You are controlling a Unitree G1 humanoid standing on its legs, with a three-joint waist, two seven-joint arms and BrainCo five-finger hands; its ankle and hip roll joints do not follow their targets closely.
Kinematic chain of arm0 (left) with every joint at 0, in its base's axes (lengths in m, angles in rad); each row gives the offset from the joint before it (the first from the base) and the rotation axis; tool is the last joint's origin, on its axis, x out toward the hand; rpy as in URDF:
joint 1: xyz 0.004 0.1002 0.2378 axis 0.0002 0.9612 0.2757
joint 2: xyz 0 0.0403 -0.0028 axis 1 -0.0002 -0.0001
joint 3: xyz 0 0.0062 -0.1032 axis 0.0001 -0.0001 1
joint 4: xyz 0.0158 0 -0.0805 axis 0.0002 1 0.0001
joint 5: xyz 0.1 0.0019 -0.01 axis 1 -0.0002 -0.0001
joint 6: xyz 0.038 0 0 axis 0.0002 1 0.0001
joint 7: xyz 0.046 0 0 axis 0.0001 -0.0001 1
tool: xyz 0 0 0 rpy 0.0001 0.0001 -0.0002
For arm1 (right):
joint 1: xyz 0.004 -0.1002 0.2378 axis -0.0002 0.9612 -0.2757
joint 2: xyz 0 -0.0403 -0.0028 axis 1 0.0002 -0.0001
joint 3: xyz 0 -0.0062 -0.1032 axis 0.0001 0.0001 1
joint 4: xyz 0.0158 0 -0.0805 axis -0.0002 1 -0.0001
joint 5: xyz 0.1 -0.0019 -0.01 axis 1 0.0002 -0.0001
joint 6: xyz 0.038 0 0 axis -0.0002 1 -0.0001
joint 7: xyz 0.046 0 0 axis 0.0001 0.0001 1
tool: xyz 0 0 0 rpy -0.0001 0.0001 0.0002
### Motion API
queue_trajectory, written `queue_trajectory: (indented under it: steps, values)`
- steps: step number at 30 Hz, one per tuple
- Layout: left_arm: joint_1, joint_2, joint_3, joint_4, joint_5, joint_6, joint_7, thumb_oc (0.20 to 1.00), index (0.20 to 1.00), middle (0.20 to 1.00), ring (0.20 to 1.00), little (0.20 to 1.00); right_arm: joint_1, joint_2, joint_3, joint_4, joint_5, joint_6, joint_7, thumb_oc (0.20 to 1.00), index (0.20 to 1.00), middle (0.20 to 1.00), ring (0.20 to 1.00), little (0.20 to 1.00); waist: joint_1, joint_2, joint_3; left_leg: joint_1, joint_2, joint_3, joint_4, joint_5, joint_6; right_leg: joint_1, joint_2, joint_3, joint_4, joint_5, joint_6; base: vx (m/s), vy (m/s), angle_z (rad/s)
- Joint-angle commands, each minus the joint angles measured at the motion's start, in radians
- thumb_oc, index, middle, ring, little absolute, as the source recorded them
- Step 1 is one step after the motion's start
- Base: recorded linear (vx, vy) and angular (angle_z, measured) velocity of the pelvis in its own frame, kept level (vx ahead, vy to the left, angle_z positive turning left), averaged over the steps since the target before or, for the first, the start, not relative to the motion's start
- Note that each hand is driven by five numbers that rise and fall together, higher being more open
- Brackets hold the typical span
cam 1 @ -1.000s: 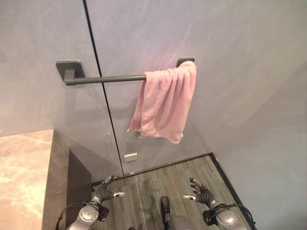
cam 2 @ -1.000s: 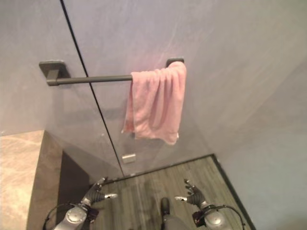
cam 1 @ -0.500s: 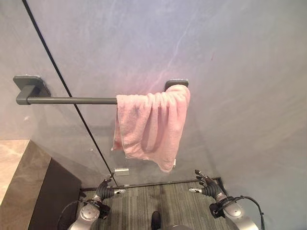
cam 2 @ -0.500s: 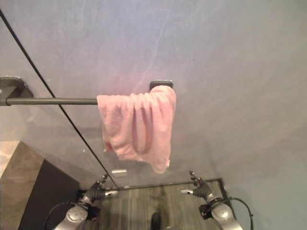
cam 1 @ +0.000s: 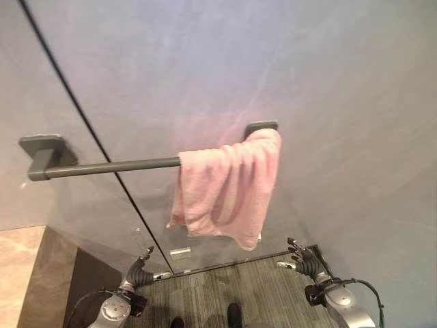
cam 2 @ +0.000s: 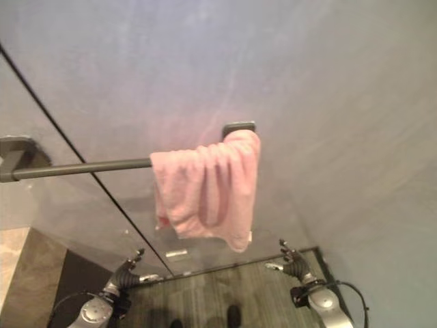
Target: Put brush and paste in cup on sink, flatten towel.
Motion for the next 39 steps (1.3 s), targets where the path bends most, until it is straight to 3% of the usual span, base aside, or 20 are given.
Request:
queue_trajectory:
  steps: [1,6,7,15,24,31,39]
  values:
    - [-0.004,0.043,0.021,-0.034,0.003,-0.048,-0.016,1.000,1.000,1.000,1.000,1.000,-0.040,0.004,-0.040,-0.053,0.084,-0.043,0.022,1.000,1.000,1.000,1.000,1.000,0.034,0.004,-0.009,0.012,0.028,0.024,0.056,-0.039,0.004,-0.029,-0.078,0.015,0.105,-0.032,0.105,0.00,0.030,0.05]
    - [0.062,0.141,0.070,-0.168,-0.013,-0.062,-0.073,1.000,1.000,1.000,1.000,1.000,-0.023,-0.071,-0.084,-0.140,0.219,-0.051,0.102,1.000,1.000,1.000,1.000,1.000,0.044,-0.003,-0.016,0.030,0.034,0.022,0.012,-0.021,-0.003,-0.012,-0.087,-0.008,0.071,-0.027,0.111,-0.03,0.012,0.08]
    - [0.090,0.200,0.089,-0.240,-0.044,-0.073,-0.118,1.000,1.000,1.000,1.000,1.000,-0.014,-0.129,-0.092,-0.183,0.300,-0.041,0.157,1.000,1.000,1.000,1.000,1.000,0.047,-0.006,-0.020,0.028,0.040,0.023,0.006,-0.017,-0.009,-0.008,-0.091,-0.018,0.060,-0.026,0.113,-0.03,-0.009,0.04]
    - [0.092,0.343,0.131,-0.436,-0.204,-0.098,-0.213,1.000,1.000,1.000,1.000,1.000,-0.014,-0.291,-0.101,-0.353,0.451,-0.033,0.250,1.000,1.000,1.000,1.000,1.000,0.048,-0.007,-0.023,0.024,0.046,0.022,0.006,-0.012,-0.022,0.005,-0.094,-0.029,0.034,-0.017,0.117,-0.01,-0.006,0.02]
    - [-0.016,0.308,0.079,-0.441,-0.197,-0.102,-0.198,1.000,1.000,1.000,1.000,1.000,-0.123,-0.277,-0.028,-0.356,0.432,-0.031,0.236,1.000,1.000,1.000,1.000,1.000,0.045,0.000,-0.032,0.038,0.049,0.038,0.006,-0.016,-0.023,0.020,-0.091,-0.022,0.013,-0.013,0.114,0.00,-0.001,0.00]
    - [-0.229,0.202,-0.036,-0.397,-0.153,-0.083,-0.150,1.000,1.000,1.000,1.000,1.000,-0.336,-0.174,0.104,-0.303,0.344,-0.017,0.170,1.000,1.000,1.000,1.000,1.000,0.048,0.011,-0.033,0.046,0.051,0.074,0.006,-0.020,-0.020,0.009,-0.078,0.009,-0.002,-0.006,0.112,0.02,-0.021,-0.21]
    - [-0.334,0.148,-0.121,-0.404,-0.138,-0.079,-0.142,1.000,1.000,1.000,1.000,1.000,-0.363,-0.160,0.122,-0.319,0.353,-0.010,0.167,1.000,1.000,1.000,1.000,1.000,0.033,0.018,-0.026,0.021,0.055,0.078,0.006,-0.012,-0.024,-0.014,-0.073,0.018,-0.002,-0.007,0.111,0.00,-0.013,-0.04]
